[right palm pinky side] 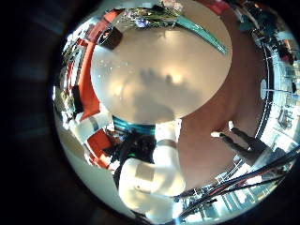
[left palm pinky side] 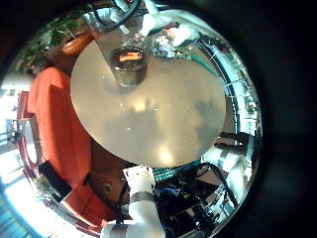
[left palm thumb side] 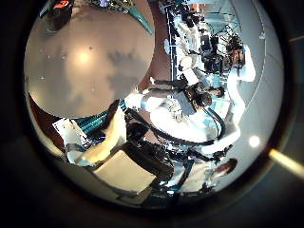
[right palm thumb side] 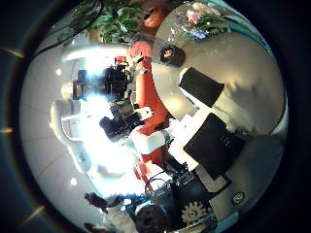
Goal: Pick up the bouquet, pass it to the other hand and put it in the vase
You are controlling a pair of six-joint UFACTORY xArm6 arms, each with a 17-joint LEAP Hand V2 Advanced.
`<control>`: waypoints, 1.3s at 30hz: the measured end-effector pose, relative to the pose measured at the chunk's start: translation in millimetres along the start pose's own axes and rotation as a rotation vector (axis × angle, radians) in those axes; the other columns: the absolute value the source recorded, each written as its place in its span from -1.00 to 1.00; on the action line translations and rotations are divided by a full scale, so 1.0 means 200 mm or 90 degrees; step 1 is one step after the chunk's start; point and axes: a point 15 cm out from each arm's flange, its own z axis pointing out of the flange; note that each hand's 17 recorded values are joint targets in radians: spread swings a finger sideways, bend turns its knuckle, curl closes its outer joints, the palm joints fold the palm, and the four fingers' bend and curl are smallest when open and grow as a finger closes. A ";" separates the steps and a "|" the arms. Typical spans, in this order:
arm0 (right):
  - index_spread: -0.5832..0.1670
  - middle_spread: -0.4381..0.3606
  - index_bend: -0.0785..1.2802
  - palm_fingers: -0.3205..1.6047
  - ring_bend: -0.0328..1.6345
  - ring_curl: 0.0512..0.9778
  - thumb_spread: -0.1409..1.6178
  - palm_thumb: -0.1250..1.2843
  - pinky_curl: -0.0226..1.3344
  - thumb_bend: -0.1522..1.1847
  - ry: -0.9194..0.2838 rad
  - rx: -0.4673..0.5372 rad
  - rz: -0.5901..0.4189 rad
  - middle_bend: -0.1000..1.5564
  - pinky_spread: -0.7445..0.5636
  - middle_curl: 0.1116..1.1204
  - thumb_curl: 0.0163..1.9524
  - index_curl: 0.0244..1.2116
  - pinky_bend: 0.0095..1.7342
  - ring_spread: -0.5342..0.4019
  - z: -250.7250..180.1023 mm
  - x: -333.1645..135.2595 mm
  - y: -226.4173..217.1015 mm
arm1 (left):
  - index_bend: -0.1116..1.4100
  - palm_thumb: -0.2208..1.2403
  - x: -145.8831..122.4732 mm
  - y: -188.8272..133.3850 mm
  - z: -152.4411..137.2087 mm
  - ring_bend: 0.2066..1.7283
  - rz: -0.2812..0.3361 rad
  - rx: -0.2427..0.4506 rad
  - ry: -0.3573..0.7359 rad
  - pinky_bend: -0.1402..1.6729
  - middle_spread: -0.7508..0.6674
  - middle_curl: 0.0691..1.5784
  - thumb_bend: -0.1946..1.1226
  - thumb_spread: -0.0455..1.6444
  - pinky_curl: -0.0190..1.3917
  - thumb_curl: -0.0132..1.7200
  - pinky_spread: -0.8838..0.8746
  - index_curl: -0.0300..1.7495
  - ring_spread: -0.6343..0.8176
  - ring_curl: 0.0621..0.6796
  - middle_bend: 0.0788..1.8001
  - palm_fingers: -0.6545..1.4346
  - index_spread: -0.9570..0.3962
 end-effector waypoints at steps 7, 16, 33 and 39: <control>-0.53 -0.05 -0.60 -0.02 -0.10 -0.91 0.46 0.17 -0.97 -0.80 0.000 0.034 0.034 -0.41 0.78 -0.39 -0.56 -0.30 -0.39 -0.03 -0.05 0.09 -0.02 | -0.63 0.08 -0.01 0.02 -0.04 -0.67 -0.004 0.017 -0.004 -0.64 0.77 -0.65 -0.74 0.30 -0.57 -0.56 0.62 -0.61 0.68 -0.49 -0.86 -0.35 0.70; -0.54 -0.05 -0.60 -0.02 -0.09 -0.91 0.46 0.17 -0.97 -0.80 0.002 0.064 0.059 -0.41 0.78 -0.39 -0.56 -0.31 -0.39 -0.04 -0.11 0.13 0.00 | -0.63 0.09 -0.02 0.04 0.01 -0.67 -0.002 0.002 -0.004 -0.64 0.77 -0.65 -0.74 0.30 -0.57 -0.55 0.62 -0.61 0.68 -0.49 -0.86 -0.34 0.70; -0.40 0.09 -0.69 -0.33 -0.07 -0.86 0.43 0.16 -0.88 -0.81 0.033 0.042 0.182 -0.51 0.76 -0.45 -0.55 -0.49 -0.15 0.18 -0.33 0.55 -0.29 | -0.63 0.07 0.07 0.02 -0.19 -0.67 0.091 -0.056 -0.110 -0.64 0.75 -0.65 -0.74 0.30 -0.57 -0.55 0.62 -0.60 0.69 -0.49 -0.87 -0.34 0.69; -0.38 0.10 -0.60 -0.33 -0.09 -0.86 0.41 0.17 -0.88 -0.80 0.077 0.014 0.238 -0.50 0.76 -0.45 -0.54 -0.49 -0.16 0.23 -0.41 0.77 -0.44 | -0.63 0.05 0.06 0.04 -0.22 -0.67 0.111 -0.067 -0.120 -0.63 0.75 -0.65 -0.74 0.31 -0.57 -0.56 0.62 -0.60 0.68 -0.49 -0.87 -0.34 0.69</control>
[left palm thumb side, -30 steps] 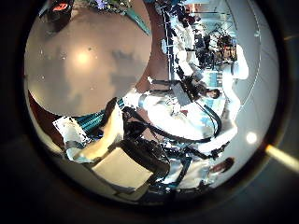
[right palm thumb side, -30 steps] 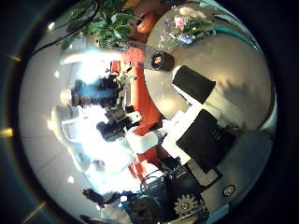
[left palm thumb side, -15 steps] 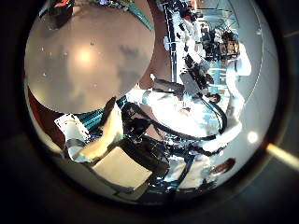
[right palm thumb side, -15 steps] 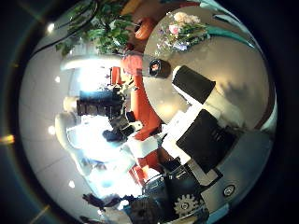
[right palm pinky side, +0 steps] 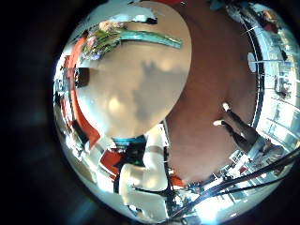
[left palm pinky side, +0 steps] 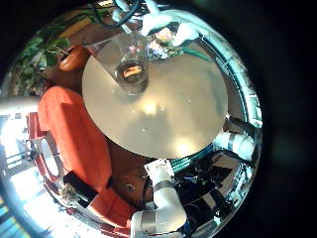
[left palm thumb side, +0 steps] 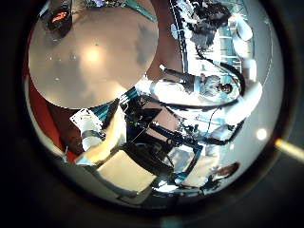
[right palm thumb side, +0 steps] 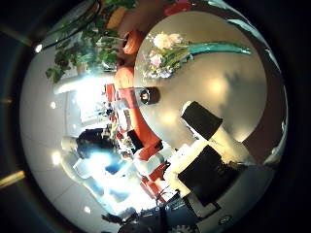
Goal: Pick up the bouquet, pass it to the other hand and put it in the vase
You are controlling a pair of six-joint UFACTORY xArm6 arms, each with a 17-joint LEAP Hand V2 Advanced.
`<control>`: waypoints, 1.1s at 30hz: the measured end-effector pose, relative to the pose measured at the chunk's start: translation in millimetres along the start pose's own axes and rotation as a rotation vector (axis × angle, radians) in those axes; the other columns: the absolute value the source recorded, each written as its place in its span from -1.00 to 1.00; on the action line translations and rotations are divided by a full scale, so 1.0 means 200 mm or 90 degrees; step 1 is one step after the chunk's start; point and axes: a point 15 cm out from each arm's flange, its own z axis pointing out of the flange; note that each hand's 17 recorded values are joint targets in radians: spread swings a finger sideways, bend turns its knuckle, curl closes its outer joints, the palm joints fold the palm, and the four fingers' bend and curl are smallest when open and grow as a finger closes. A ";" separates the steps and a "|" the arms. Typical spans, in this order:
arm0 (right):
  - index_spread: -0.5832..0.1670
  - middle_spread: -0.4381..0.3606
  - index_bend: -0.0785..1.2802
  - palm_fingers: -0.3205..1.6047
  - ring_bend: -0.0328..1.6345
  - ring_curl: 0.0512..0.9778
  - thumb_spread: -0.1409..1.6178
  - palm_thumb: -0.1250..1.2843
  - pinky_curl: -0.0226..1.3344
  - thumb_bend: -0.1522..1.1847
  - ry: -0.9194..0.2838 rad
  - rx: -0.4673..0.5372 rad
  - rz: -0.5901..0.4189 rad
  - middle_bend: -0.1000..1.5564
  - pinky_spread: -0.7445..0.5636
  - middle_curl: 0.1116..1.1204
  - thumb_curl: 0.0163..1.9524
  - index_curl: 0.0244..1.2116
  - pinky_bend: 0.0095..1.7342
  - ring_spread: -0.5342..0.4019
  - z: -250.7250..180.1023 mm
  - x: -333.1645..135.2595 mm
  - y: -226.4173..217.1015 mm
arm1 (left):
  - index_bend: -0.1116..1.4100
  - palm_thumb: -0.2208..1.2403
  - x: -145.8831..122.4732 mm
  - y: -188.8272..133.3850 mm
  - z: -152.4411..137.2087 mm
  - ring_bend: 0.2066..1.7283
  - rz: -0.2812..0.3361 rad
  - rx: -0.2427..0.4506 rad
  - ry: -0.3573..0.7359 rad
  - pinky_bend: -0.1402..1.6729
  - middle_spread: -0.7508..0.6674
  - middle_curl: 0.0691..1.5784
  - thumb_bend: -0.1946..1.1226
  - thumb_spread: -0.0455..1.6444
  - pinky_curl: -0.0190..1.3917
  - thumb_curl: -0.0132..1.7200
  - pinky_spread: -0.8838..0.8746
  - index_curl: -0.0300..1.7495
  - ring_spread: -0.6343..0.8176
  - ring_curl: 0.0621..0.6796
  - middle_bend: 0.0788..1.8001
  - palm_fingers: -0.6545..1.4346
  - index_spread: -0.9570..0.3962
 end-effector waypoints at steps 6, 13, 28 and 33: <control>-0.33 0.05 -0.58 -0.27 -0.11 -0.85 0.38 0.19 -0.91 -0.80 0.049 -0.049 0.021 -0.49 0.75 -0.45 -0.54 -0.45 -0.25 0.19 0.10 0.10 -0.20 | -0.63 0.03 -0.03 -0.01 0.01 -0.67 0.003 -0.005 0.000 -0.63 0.75 -0.66 -0.74 0.31 -0.57 -0.56 0.62 -0.60 0.68 -0.49 -0.86 -0.34 0.69; -0.31 -0.01 -0.60 -0.26 -0.12 -0.83 0.37 0.17 -0.92 -0.81 0.070 -0.098 0.024 -0.48 0.69 -0.44 -0.53 -0.41 -0.34 0.10 0.25 0.16 -0.36 | -0.63 0.03 -0.04 -0.05 0.03 -0.67 0.004 -0.014 0.017 -0.63 0.76 -0.66 -0.74 0.32 -0.56 -0.56 0.62 -0.60 0.68 -0.49 -0.87 -0.34 0.69; -0.27 -0.02 -0.59 -0.28 -0.26 -0.83 0.38 0.11 -0.88 -0.81 0.135 -0.167 0.039 -0.50 0.59 -0.45 -0.53 -0.37 -0.44 0.10 0.55 0.38 -0.60 | -0.63 0.02 0.01 -0.09 -0.01 -0.67 0.018 -0.018 0.019 -0.64 0.76 -0.66 -0.74 0.33 -0.57 -0.56 0.62 -0.60 0.68 -0.49 -0.86 -0.35 0.69; -0.27 -0.01 -0.60 -0.28 -0.31 -0.83 0.37 0.12 -0.87 -0.80 0.139 -0.169 0.040 -0.52 0.57 -0.45 -0.53 -0.36 -0.47 0.13 0.67 0.44 -0.68 | -0.62 0.02 0.03 -0.10 -0.03 -0.67 0.017 -0.014 0.013 -0.64 0.76 -0.66 -0.74 0.33 -0.57 -0.56 0.62 -0.60 0.69 -0.49 -0.86 -0.35 0.69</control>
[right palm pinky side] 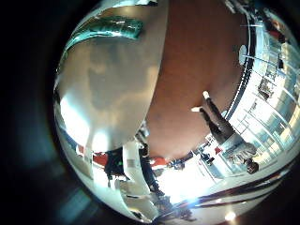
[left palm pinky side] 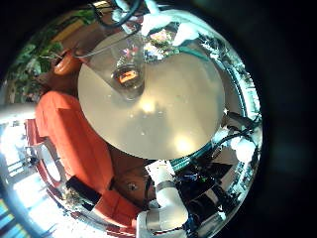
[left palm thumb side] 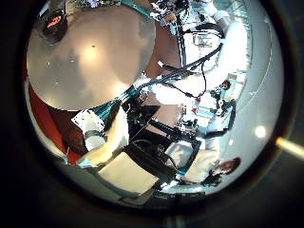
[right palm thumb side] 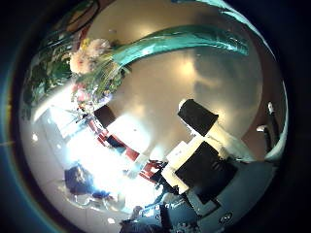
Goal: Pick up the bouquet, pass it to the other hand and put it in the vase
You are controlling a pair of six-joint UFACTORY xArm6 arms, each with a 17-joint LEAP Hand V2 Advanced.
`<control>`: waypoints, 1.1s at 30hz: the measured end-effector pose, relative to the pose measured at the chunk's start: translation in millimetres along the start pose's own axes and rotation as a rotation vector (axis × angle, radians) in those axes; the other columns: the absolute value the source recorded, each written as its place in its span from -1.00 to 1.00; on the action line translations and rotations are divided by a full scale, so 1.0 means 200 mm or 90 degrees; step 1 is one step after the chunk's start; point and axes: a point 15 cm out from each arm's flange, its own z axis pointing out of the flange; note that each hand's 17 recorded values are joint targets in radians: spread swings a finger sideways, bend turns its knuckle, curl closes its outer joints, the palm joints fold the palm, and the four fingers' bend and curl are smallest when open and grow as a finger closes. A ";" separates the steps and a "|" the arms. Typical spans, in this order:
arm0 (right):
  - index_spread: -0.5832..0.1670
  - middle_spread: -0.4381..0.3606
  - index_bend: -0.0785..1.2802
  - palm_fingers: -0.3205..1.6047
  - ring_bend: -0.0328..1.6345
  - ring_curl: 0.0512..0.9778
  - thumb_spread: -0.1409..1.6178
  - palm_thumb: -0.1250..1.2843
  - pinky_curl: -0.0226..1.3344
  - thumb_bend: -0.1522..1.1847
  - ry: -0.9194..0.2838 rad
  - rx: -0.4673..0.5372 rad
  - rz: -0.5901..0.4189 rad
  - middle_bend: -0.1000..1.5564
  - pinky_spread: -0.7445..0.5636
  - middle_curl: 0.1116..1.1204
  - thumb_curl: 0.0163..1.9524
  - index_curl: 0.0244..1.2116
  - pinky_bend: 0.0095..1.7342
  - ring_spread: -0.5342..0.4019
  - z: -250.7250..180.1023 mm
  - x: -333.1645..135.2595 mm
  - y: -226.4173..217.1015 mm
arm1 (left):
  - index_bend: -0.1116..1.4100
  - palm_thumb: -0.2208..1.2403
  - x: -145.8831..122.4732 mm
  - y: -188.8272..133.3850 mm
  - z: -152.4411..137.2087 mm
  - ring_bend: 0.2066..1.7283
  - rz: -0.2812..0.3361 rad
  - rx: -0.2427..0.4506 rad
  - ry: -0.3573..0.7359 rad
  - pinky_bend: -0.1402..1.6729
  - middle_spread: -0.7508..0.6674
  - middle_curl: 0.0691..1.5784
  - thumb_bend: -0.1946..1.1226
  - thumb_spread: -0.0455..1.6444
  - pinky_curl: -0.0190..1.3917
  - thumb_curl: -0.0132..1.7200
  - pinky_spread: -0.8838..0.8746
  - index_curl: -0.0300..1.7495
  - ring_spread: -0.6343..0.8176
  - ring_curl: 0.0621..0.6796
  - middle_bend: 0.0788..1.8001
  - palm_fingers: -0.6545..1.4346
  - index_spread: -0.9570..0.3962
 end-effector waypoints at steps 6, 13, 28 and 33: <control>-0.31 -0.06 -0.60 -0.28 -0.36 -0.83 0.36 0.14 -0.84 -0.80 0.012 0.013 0.000 -0.53 0.58 -0.45 -0.52 -0.36 -0.51 0.18 0.07 0.02 -0.11 | -0.63 0.02 0.01 0.00 -0.01 -0.68 -0.004 0.001 0.000 -0.64 0.76 -0.66 -0.74 0.33 -0.57 -0.57 0.62 -0.59 0.69 -0.49 -0.86 -0.35 0.69; -0.35 -0.17 -0.56 -0.33 -0.48 -0.84 0.37 0.13 -0.81 -0.81 0.026 -0.003 0.004 -0.56 0.63 -0.47 -0.52 -0.34 -0.59 0.33 0.16 0.05 -0.17 | -0.62 0.02 0.00 -0.01 0.02 -0.67 -0.005 -0.001 0.003 -0.63 0.76 -0.66 -0.74 0.33 -0.56 -0.57 0.62 -0.59 0.69 -0.49 -0.87 -0.35 0.69; -0.46 -0.41 -0.57 0.57 -0.06 -0.60 0.35 0.23 -0.81 -0.79 0.037 -0.022 0.006 -0.31 0.14 -0.32 -0.49 -0.34 -0.52 -0.21 0.24 0.08 -0.19 | -0.62 0.02 0.01 -0.01 0.00 -0.68 -0.005 0.010 0.002 -0.64 0.76 -0.66 -0.74 0.33 -0.57 -0.57 0.62 -0.59 0.69 -0.50 -0.86 -0.35 0.69; -0.57 -0.50 -0.20 0.86 0.21 -0.32 0.32 0.32 -0.61 -0.78 0.085 -0.027 -0.001 0.00 -0.29 -0.05 -0.47 -0.08 -0.10 -0.35 0.22 0.13 -0.17 | -0.62 0.02 0.02 -0.01 0.00 -0.68 -0.002 0.011 0.007 -0.64 0.76 -0.66 -0.74 0.33 -0.57 -0.57 0.62 -0.59 0.69 -0.50 -0.86 -0.35 0.70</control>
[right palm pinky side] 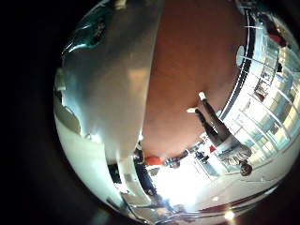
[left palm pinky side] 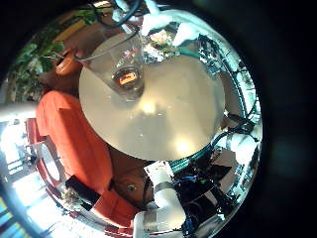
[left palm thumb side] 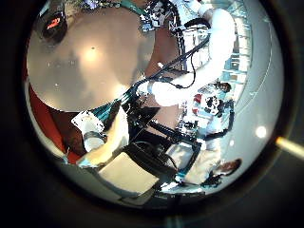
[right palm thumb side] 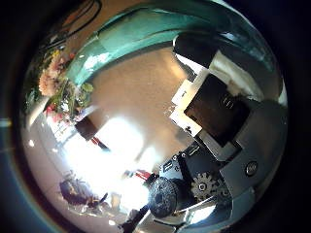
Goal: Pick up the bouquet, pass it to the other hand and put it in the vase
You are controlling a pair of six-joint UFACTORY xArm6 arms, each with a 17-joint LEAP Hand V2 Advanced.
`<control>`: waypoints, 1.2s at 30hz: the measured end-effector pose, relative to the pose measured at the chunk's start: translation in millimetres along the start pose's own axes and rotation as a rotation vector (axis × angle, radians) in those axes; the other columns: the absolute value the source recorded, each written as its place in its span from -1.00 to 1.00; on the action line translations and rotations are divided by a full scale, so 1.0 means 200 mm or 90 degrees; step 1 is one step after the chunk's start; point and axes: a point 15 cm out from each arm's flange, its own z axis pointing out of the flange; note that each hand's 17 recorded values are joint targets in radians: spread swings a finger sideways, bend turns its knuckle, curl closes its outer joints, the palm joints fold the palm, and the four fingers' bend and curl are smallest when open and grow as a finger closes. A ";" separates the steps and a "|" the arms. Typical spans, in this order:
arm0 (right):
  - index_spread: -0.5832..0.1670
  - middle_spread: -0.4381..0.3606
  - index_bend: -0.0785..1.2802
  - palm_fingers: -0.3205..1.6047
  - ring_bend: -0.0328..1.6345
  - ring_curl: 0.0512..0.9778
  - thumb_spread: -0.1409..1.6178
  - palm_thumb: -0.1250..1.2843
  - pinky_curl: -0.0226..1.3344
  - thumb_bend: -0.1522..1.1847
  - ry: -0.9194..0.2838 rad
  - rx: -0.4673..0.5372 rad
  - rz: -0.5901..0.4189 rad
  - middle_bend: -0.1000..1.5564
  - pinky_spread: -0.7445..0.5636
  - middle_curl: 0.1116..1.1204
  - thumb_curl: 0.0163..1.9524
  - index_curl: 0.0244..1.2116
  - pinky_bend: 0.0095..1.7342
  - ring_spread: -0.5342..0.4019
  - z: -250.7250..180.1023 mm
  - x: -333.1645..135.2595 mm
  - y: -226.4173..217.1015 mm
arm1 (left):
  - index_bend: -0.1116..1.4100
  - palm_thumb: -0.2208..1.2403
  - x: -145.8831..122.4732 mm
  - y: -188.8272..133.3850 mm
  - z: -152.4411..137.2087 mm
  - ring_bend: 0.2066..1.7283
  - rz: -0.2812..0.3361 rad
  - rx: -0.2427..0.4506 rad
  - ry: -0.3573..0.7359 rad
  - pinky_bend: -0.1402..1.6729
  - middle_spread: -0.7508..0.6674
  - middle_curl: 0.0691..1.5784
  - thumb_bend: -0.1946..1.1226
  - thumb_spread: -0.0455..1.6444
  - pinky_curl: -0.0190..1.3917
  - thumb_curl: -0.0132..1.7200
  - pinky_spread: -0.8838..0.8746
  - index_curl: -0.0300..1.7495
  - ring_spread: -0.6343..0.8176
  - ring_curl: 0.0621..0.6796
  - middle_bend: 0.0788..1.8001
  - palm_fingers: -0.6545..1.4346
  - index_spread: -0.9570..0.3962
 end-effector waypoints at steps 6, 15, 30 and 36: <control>-0.59 -0.57 0.26 0.67 0.52 -0.04 0.24 0.53 -0.34 -0.77 0.009 0.017 -0.001 0.31 -0.34 0.27 -0.43 0.25 0.37 -0.37 -0.10 0.02 0.06 | -0.62 0.02 0.01 0.00 -0.03 -0.68 0.004 0.007 -0.004 -0.63 0.76 -0.66 -0.74 0.33 -0.58 -0.57 0.62 -0.59 0.69 -0.50 -0.87 -0.35 0.70; -0.41 -0.51 0.64 0.51 0.72 0.23 0.17 0.78 -0.12 -0.73 0.022 0.106 0.011 0.58 -0.22 0.56 -0.32 0.52 0.64 -0.35 -0.44 0.05 0.24 | -0.62 0.02 0.01 0.00 -0.08 -0.68 0.009 0.022 -0.013 -0.64 0.75 -0.66 -0.74 0.33 -0.57 -0.57 0.62 -0.59 0.69 -0.50 -0.86 -0.34 0.70; -0.19 -0.36 0.76 0.48 0.79 0.38 0.22 0.83 0.04 -0.71 0.000 0.367 -0.068 0.68 -0.14 0.61 -0.13 0.58 0.62 -0.29 -0.85 -0.06 0.65 | -0.62 0.02 -0.02 0.06 -0.17 -0.69 0.011 0.035 -0.018 -0.64 0.75 -0.66 -0.74 0.33 -0.58 -0.57 0.62 -0.59 0.69 -0.50 -0.86 -0.34 0.69; -0.15 -0.33 0.78 0.48 0.79 0.40 0.22 0.82 0.09 -0.71 -0.153 0.444 -0.089 0.70 -0.13 0.60 -0.06 0.58 0.59 -0.28 -0.97 -0.14 0.78 | -0.62 0.01 -0.01 0.07 -0.20 -0.68 0.010 0.041 -0.004 -0.64 0.74 -0.66 -0.74 0.34 -0.58 -0.57 0.62 -0.59 0.68 -0.50 -0.86 -0.33 0.69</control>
